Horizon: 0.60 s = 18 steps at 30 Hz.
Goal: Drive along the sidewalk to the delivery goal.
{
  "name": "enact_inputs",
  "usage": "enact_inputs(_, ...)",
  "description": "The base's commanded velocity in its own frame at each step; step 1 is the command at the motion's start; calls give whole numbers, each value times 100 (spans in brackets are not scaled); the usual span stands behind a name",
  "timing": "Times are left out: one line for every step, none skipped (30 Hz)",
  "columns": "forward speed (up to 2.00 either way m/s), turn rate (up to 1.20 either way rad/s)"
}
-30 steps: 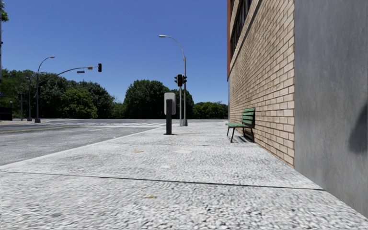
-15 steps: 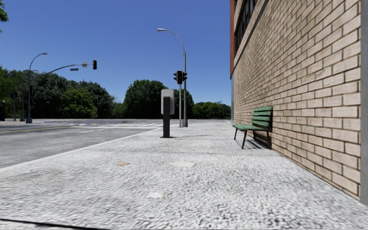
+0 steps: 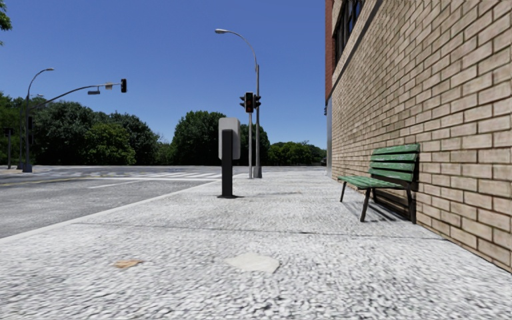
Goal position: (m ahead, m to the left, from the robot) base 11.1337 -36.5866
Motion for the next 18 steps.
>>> enact_inputs(200, -5)
enact_inputs(200, -7)
enact_inputs(200, -7)
enact_inputs(200, -15)
enact_inputs(200, -19)
enact_inputs(200, -25)
enact_inputs(200, -25)
enact_inputs(200, -27)
enact_inputs(200, -28)
enact_inputs(200, -28)
enact_inputs(200, -28)
enact_inputs(200, -28)
enact_inputs(200, -28)
enact_inputs(200, -28)
enact_inputs(200, -28)
enact_inputs(200, -28)
enact_inputs(200, -28)
enact_inputs(200, -28)
